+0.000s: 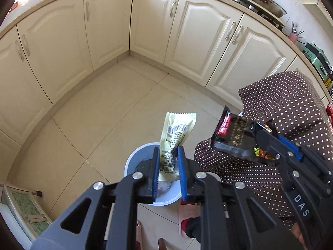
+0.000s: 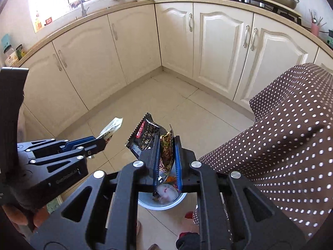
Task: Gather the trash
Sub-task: 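Carry both items over the bucket and open the left tool, then open the right tool to drop the black wrapper into the bucket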
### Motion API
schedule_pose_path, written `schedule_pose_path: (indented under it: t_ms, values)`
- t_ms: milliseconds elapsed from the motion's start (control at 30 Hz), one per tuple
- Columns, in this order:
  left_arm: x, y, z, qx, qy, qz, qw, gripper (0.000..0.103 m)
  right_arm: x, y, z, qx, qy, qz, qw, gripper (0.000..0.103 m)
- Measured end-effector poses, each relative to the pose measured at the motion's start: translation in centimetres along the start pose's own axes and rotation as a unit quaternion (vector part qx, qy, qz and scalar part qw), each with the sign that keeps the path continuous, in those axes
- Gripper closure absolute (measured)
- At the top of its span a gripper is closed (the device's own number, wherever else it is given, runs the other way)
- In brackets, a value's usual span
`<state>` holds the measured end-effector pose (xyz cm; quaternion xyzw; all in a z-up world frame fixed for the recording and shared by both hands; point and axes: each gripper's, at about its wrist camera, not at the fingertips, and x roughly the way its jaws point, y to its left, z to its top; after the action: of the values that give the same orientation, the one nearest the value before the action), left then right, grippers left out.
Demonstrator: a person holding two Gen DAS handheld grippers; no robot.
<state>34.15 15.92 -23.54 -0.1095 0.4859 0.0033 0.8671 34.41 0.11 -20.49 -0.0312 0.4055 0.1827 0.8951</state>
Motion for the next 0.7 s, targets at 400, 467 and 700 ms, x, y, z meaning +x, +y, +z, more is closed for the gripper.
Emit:
schedule_pose_path:
  t_ms: [400, 467, 700]
  values:
    - [1.1, -0.2, 0.5, -0.003, 0.000, 0.004, 1.0000, 0.065, 1.8, -0.9, -0.5, 0.014, 0.019, -0.005, 1.000, 0.090]
    - [1.1, -0.2, 0.4, -0.003, 0.000, 0.004, 1.0000, 0.065, 1.9, -0.8, -0.5, 0.015, 0.019, -0.004, 1.000, 0.090]
    - [0.7, -0.1, 0.5, -0.006, -0.002, 0.006, 1.0000, 0.065, 2.0, -0.8, -0.5, 0.017, 0.022, 0.002, 1.000, 0.090]
